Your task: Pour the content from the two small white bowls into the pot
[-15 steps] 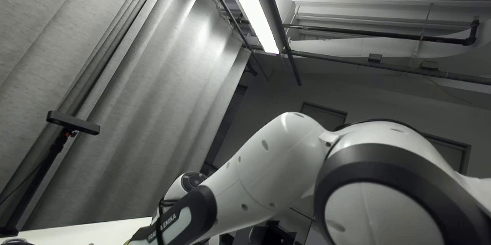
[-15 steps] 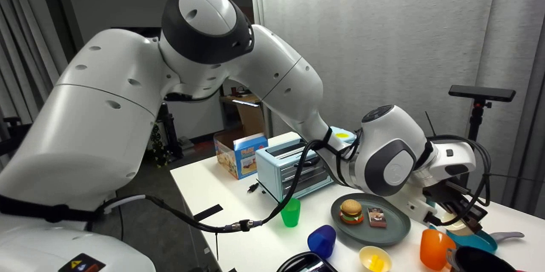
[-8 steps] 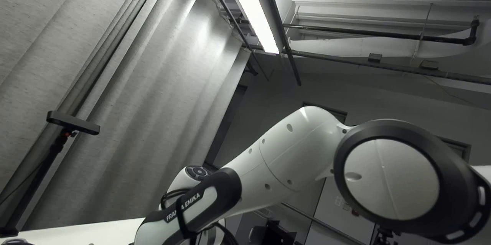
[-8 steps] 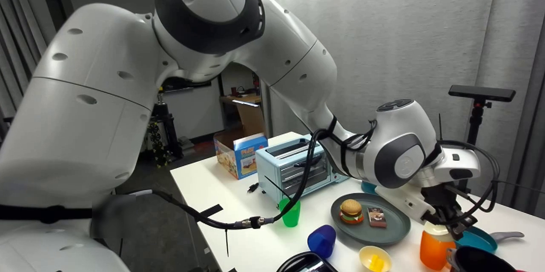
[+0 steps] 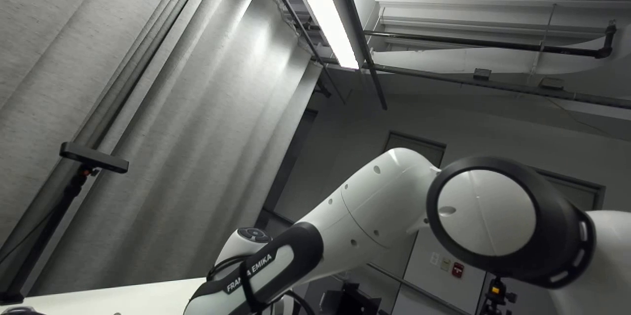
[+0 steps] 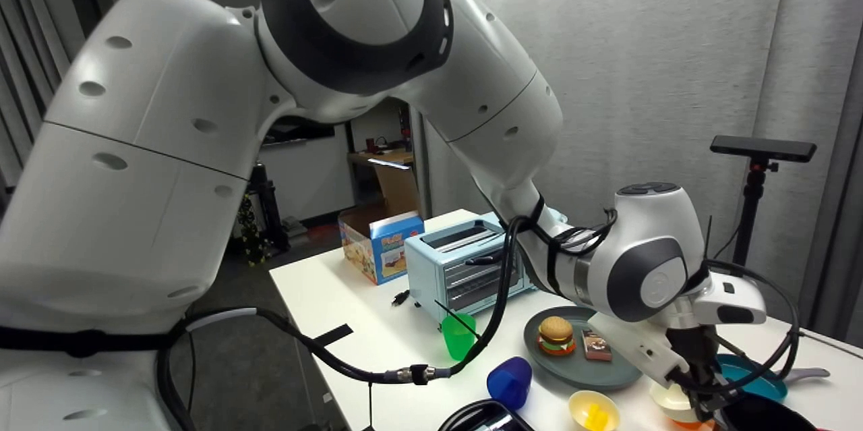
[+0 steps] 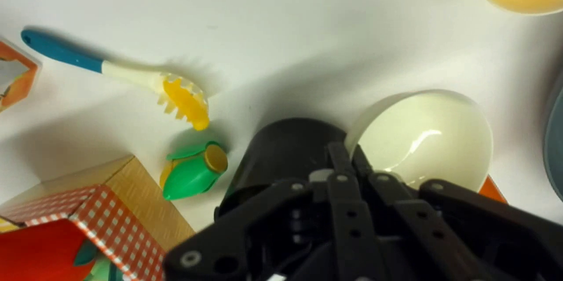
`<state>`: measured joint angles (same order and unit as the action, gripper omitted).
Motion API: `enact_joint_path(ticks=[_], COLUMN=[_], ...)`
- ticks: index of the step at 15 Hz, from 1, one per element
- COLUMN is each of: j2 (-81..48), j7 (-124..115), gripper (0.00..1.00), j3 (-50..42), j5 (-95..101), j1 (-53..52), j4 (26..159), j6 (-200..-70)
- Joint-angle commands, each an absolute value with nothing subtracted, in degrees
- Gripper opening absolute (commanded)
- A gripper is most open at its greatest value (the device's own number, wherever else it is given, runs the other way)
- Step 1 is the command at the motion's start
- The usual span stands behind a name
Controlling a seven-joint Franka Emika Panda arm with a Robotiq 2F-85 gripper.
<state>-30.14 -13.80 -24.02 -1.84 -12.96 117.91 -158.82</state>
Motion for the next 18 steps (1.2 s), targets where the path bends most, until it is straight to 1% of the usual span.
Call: enact_joint_path(ticks=[1, 8, 18], j2=[-28.7, -29.8, -35.4], j7=[-15.1, -15.9, -18.4], gripper=[0.01, 0.01, 0.01], j3=[-20.1, -19.1, -19.9], j5=[0.4, 0.6, 2.5], j1=[-7.6, -3.2, -2.9], j4=[119.1, 120.4, 118.4], j6=[-156.1, -153.4, -152.4])
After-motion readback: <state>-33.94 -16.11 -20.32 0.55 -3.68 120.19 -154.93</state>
